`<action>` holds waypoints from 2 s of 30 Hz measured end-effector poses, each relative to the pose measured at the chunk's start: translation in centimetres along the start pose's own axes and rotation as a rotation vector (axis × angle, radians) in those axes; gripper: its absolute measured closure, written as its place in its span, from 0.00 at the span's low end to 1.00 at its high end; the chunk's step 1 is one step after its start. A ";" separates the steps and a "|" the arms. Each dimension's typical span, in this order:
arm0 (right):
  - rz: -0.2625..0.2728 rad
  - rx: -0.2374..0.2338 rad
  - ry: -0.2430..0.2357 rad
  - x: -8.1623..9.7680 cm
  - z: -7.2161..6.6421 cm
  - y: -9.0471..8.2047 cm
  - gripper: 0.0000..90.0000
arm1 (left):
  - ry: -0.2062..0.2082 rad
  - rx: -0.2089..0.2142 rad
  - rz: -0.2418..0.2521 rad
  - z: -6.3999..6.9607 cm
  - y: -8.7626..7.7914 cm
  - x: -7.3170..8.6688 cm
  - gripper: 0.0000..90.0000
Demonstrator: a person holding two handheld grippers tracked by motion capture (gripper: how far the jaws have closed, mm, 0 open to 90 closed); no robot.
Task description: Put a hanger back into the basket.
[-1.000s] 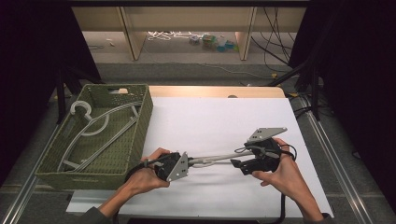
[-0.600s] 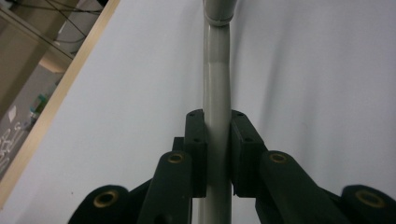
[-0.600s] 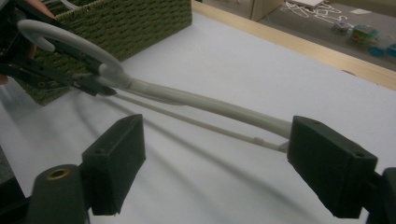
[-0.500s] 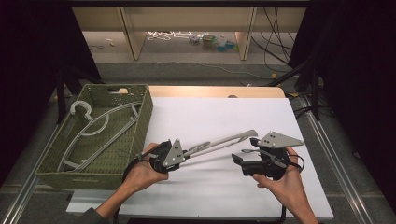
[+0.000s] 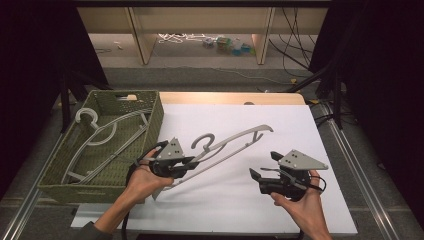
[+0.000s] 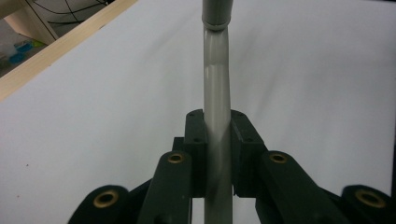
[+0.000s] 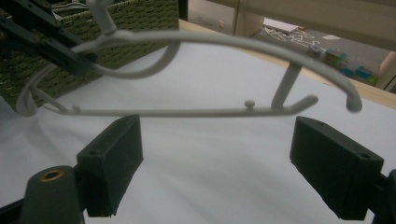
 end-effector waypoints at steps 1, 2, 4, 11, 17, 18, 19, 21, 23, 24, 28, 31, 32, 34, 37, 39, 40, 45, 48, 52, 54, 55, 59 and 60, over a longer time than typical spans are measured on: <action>0.009 0.003 0.002 0.1 0.0 0.0 0.20 | -0.020 0.009 0.009 -0.1 -0.4 -0.1 0.88; 0.011 0.002 0.003 0.3 0.0 -0.1 0.20 | -0.053 0.014 0.036 -0.1 -0.7 -0.3 0.88; 0.014 0.003 0.011 0.7 0.0 -0.1 0.20 | -0.104 0.040 0.067 -0.2 -1.6 -0.7 0.88; 0.023 -0.003 0.016 1.4 -0.3 0.1 0.20 | -0.197 0.063 0.124 -1.2 -4.4 -1.6 0.88; 0.025 -0.002 0.011 1.7 -0.4 0.1 0.20 | -0.243 0.086 0.160 -2.3 -7.0 -2.8 0.88; 0.016 -0.012 0.029 1.9 -0.5 0.1 0.20 | -0.257 0.097 0.169 -2.5 -7.5 -3.1 0.88; 0.014 -0.002 0.009 1.9 -0.3 0.0 0.20 | -0.272 0.112 0.176 -2.7 -8.0 -3.3 0.88; 0.019 0.000 0.012 2.1 -0.3 0.0 0.20 | -0.309 0.134 0.185 -2.9 -8.8 -3.7 0.88; 0.015 -0.007 0.017 2.2 -0.3 -0.1 0.20 | -0.316 0.133 0.181 -3.2 -9.7 -4.0 0.88; 0.016 -0.012 0.021 2.3 -0.4 -0.2 0.20 | -0.323 0.136 0.183 -3.3 -10.0 -4.1 0.88; 0.023 -0.012 0.031 2.5 -0.5 -0.4 0.20 | -0.326 0.126 0.190 -3.8 -12.0 -4.9 0.88; 0.026 -0.014 0.039 2.7 -0.6 -0.5 0.20 | -0.292 0.077 0.203 -4.8 -13.6 -5.5 0.88; 0.019 -0.016 0.031 2.8 -0.6 -0.5 0.20 | -0.301 0.060 0.212 -5.3 -14.3 -5.7 0.88; 0.028 -0.012 0.023 2.9 -0.5 -0.4 0.20 | -0.295 0.034 0.208 -6.1 -15.2 -5.7 0.88; 0.020 -0.014 0.021 3.0 -0.5 -0.3 0.20 | -0.297 -0.013 0.189 -7.4 -16.0 -5.4 0.88; 0.012 -0.017 0.022 3.1 -0.5 -0.3 0.20 | -0.306 -0.047 0.169 -8.4 -16.3 -4.8 0.88; 0.006 -0.021 0.034 3.2 -0.6 -0.2 0.20 | -0.314 -0.050 0.164 -8.7 -16.3 -4.6 0.88; 0.005 -0.017 0.029 3.2 -0.5 -0.2 0.20 | -0.357 -0.087 0.148 -10.7 -16.5 -2.9 0.88; 0.008 -0.015 0.025 3.2 -0.5 -0.1 0.20 | -0.388 -0.103 0.152 -11.8 -16.7 -2.1 0.88; 0.010 -0.019 0.024 3.3 -0.6 0.0 0.20 | -0.401 -0.138 0.148 -13.2 -17.3 -1.3 0.88; 0.006 -0.015 0.026 3.3 -0.6 0.0 0.20 | -0.409 -0.155 0.148 -13.9 -17.8 -0.9 0.88; 0.005 -0.016 0.027 3.3 -0.6 0.0 0.20 | -0.412 -0.170 0.149 -14.2 -18.0 -0.7 0.88; -0.010 -0.025 0.040 3.5 -0.6 0.0 0.20 | -0.412 -0.218 0.157 -15.5 -19.0 0.1 0.88; 0.001 -0.017 0.031 3.4 -0.5 0.0 0.20 | -0.408 -0.229 0.155 -15.8 -19.1 0.3 0.88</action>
Point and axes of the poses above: each handheld gripper's, and its own axes: y roughly forward along the jaws, x roughly out of its underside, z roughly to its right, the point moved 6 cm from there along y, roughly forward along the jaws, and after that the axes turned 3 degrees about y, right-handed, at the moved point
